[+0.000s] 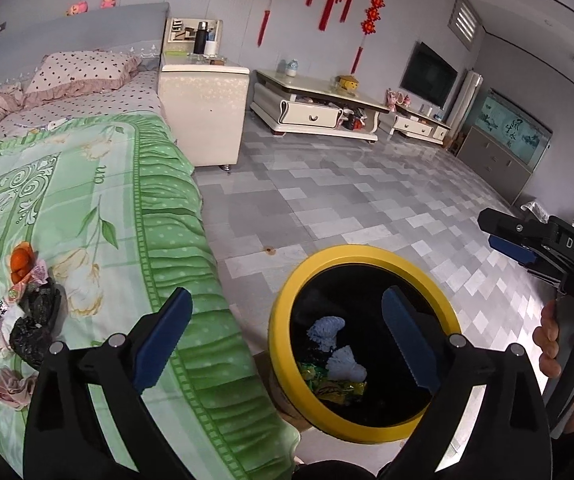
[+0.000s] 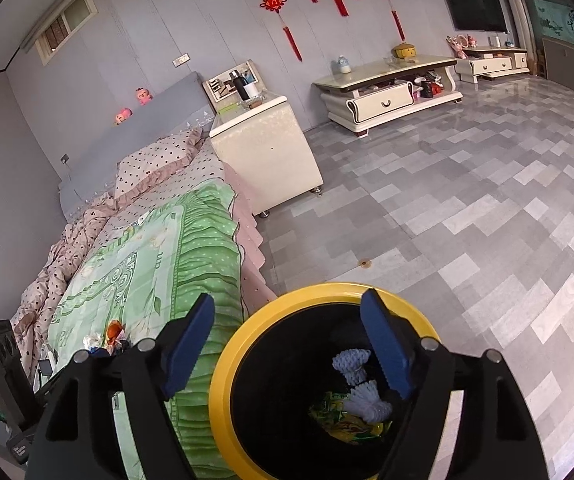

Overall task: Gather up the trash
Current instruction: 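Open both tools to drop the lavender meshes into the bin, then move both open tools back over the remaining trash on the bed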

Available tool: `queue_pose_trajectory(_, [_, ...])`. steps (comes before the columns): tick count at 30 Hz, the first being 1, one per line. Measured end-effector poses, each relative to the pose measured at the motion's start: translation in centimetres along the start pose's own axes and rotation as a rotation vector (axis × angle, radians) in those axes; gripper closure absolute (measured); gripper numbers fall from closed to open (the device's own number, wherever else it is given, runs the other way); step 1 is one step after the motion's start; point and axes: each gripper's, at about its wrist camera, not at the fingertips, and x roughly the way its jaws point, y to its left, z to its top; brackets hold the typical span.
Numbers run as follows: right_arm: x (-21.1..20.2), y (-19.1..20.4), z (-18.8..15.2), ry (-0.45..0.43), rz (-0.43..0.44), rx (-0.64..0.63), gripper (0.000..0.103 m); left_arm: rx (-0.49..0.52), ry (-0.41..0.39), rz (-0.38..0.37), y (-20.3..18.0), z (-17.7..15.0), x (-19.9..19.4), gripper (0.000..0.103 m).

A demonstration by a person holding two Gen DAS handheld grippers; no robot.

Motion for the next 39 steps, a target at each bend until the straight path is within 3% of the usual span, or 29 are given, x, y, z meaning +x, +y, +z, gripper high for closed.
queue_pose_trajectory(20, [1.9,14.8,-1.7,0.054,0.174,-0.199,0.027,-0.100,-0.103,0.282,14.4,-0.8,-10.4,0.010])
queue_pose_trajectory(31, [6.6,23.3,-4.7,0.156,0.250,-0.296,0.027,-0.191,-0.110,0.436,23.0,-2.7,-14.1,0.010])
queue_pose_trajectory(39, [11.1,28.3,-7.8,0.254,0.283,-0.353,0.027,-0.274,-0.076,0.512,29.3,-5.2,-14.3,0.010])
